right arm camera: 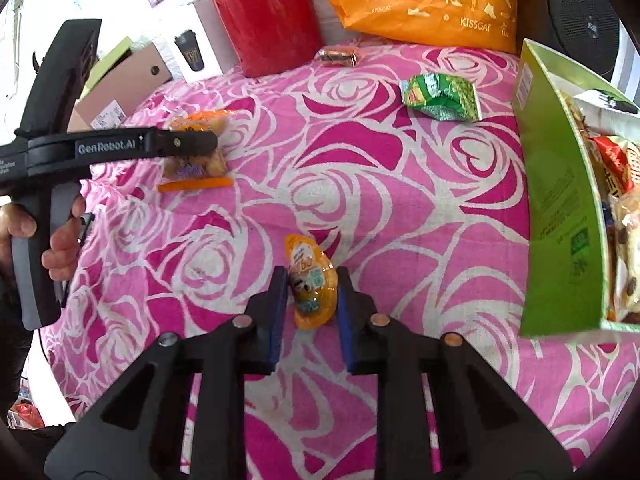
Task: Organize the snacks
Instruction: 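Carry both items into the green box and open both tools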
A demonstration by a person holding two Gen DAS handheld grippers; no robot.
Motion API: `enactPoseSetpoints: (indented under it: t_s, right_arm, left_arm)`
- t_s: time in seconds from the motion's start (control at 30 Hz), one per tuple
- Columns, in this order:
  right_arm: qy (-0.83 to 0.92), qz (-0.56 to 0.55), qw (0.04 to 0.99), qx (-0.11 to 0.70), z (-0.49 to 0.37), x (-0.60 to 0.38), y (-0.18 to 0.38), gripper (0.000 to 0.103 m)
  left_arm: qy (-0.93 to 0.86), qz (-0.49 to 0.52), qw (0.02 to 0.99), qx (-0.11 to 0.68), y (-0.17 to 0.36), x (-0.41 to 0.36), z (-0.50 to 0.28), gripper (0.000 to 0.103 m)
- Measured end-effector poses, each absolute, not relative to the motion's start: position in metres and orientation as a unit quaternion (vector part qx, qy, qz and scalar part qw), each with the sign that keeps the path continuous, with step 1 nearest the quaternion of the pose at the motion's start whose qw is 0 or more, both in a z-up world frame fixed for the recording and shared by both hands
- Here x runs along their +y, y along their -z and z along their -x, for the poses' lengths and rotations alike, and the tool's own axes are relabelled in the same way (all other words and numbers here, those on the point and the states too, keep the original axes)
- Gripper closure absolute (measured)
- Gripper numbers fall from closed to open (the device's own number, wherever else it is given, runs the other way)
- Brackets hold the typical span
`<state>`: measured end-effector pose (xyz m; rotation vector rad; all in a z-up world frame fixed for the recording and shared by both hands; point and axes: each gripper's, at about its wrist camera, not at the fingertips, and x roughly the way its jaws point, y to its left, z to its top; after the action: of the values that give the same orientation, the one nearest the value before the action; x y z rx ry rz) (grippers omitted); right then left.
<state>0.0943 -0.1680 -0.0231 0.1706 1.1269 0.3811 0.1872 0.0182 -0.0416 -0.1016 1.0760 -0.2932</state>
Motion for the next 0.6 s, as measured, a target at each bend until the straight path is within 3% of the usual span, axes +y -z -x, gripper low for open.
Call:
enactPoseSetpoints:
  t_s: [0.27,0.6]
  right_arm:
    - [-0.172,-0.099,0.857,0.476,-0.079,-0.191,-0.021,0.078]
    - [-0.081,-0.136,0.900,0.405,-0.051,-0.275,-0.067,0.078]
  left_arm:
    - [0.175,0.009,0.862,0.477,-0.006,-0.019,-0.162,0.061]
    - [0.280,-0.047,0.864,0.417,-0.075,-0.124,-0.137,0.061]
